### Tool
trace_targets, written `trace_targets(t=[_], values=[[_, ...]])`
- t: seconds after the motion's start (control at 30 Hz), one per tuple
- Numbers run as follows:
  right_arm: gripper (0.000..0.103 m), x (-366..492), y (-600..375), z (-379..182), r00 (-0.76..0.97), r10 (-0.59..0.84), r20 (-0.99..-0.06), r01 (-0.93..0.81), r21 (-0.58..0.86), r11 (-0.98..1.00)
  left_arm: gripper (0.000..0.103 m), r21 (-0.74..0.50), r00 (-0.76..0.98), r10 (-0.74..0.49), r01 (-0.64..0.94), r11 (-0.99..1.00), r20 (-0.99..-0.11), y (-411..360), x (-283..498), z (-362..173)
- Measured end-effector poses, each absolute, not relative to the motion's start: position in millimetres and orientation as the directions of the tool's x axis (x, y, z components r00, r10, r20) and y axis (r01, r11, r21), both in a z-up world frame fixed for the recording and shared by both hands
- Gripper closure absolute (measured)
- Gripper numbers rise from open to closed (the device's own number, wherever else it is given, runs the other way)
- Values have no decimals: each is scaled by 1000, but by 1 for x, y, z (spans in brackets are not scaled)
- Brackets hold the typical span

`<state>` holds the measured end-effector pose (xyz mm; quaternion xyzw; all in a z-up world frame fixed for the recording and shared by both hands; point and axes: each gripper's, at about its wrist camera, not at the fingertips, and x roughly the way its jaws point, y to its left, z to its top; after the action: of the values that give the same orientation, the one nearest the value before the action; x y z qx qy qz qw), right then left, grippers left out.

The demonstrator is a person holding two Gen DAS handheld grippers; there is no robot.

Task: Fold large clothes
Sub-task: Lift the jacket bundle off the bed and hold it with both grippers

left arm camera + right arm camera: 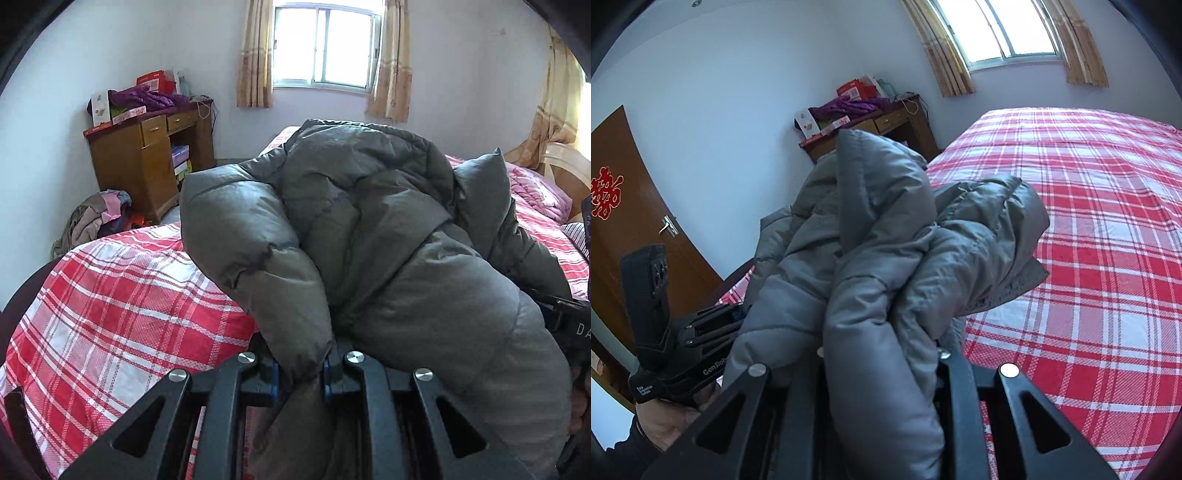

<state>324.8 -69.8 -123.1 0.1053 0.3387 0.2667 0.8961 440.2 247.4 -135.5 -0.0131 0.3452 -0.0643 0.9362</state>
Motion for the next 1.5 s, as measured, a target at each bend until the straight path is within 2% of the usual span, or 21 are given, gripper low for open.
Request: trace_targets(t=[0.3,0.43,0.67,0.83,1.13,1.3,1.5], values=[[81,334,-67,-144,605,526,-597,-372,372,850,85,-54,738,-97,82,995,-668,254,453,-155],[81,337,-67,-151,599,514,-614,-357,370,858,72,-28,727,-57,52,998,-684,252,456,-163],[78,340,-65,-160,592,488,-641,-337,353,873,56,0,715,-18,24,1000,-699,251,461,-174],[73,344,-69,-170,585,476,-657,-306,365,879,26,11,714,28,-28,1000,-700,257,465,-181],[62,348,-74,-187,586,461,-667,-278,368,887,10,-3,697,51,-76,997,-715,263,474,-194],[55,351,-78,-191,589,457,-666,-270,371,888,6,-3,693,60,-89,996,-718,265,475,-199],[52,351,-79,-198,590,458,-665,-258,382,887,2,-14,689,64,-106,994,-722,270,478,-202]])
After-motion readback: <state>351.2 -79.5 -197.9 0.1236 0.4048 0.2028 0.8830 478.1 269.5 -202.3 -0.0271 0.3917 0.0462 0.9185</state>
